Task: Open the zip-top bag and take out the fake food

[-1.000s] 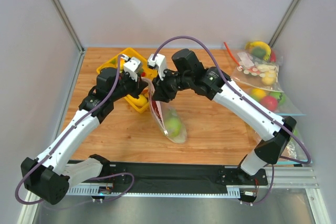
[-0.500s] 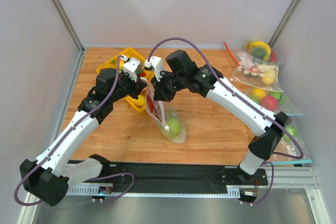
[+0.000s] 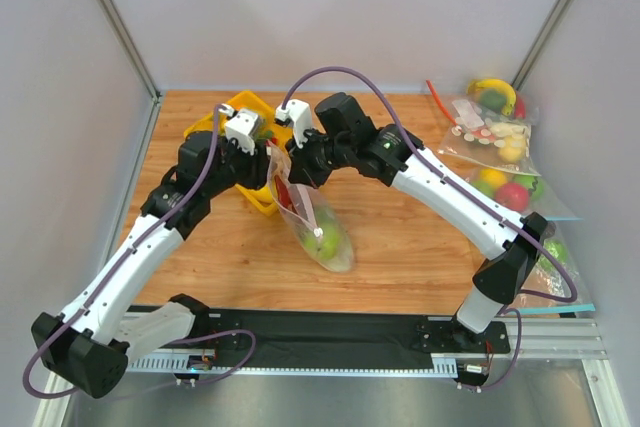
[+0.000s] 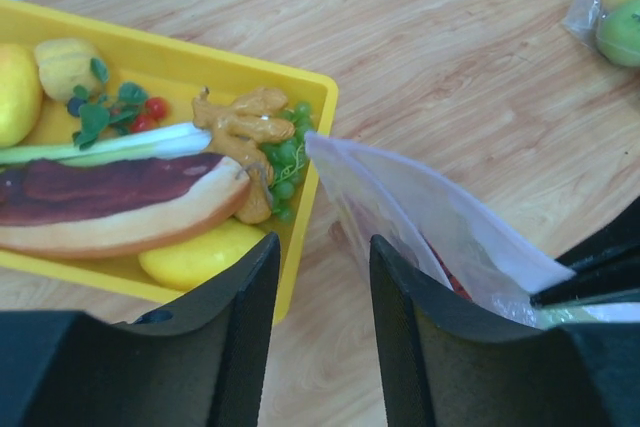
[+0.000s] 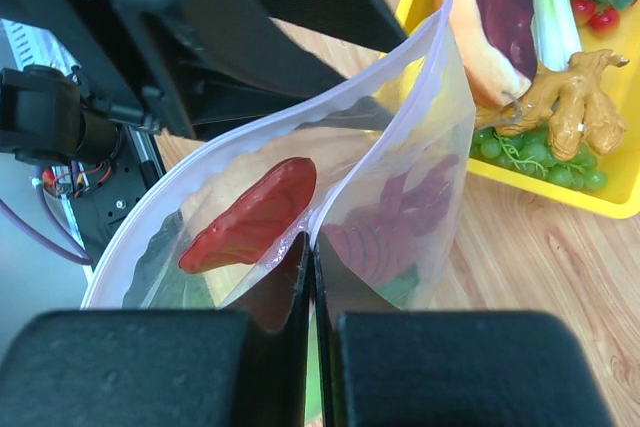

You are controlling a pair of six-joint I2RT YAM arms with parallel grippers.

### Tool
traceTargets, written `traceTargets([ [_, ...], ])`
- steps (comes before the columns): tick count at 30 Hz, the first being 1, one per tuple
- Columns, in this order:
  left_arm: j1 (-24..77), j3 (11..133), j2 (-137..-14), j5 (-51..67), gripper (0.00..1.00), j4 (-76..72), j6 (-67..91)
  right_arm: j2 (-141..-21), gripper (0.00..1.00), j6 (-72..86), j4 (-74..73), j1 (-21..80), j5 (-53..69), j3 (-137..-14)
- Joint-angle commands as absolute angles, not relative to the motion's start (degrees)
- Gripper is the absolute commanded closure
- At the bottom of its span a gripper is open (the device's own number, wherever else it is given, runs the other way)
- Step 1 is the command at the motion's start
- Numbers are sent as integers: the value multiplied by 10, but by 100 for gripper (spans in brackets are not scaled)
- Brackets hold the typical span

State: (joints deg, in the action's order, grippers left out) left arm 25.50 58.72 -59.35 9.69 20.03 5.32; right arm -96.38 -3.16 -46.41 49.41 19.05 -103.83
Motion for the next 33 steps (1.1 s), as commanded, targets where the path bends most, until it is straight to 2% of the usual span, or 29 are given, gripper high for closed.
traceTargets([
  [1, 257, 615, -565, 70, 50, 234, 95, -969, 100, -18, -434, 490, 162, -1046],
  [5, 257, 631, -541, 33, 44, 273, 129, -967, 100, -18, -432, 489, 153, -1041],
  [10, 258, 637, -518, 39, 41, 291, 202, -964, 100, -18, -426, 490, 156, -1034],
  [18, 257, 579, -494, 103, 35, 205, 342, -965, 100, -19, -426, 489, 151, -1027],
  [22, 258, 569, -498, 115, 30, 181, 360, -960, 100, -19, -426, 489, 148, -1021],
  [27, 258, 577, -528, 128, 32, 201, 345, -952, 100, -18, -420, 488, 145, -1015],
  [30, 258, 577, -540, 155, 69, 194, 345, -948, 100, -17, -422, 489, 141, -1018],
  [31, 257, 577, -540, 159, 85, 191, 346, -947, 100, -16, -424, 488, 139, -1019],
  [33, 258, 572, -536, 165, 95, 180, 351, -944, 100, -13, -429, 489, 139, -1026],
])
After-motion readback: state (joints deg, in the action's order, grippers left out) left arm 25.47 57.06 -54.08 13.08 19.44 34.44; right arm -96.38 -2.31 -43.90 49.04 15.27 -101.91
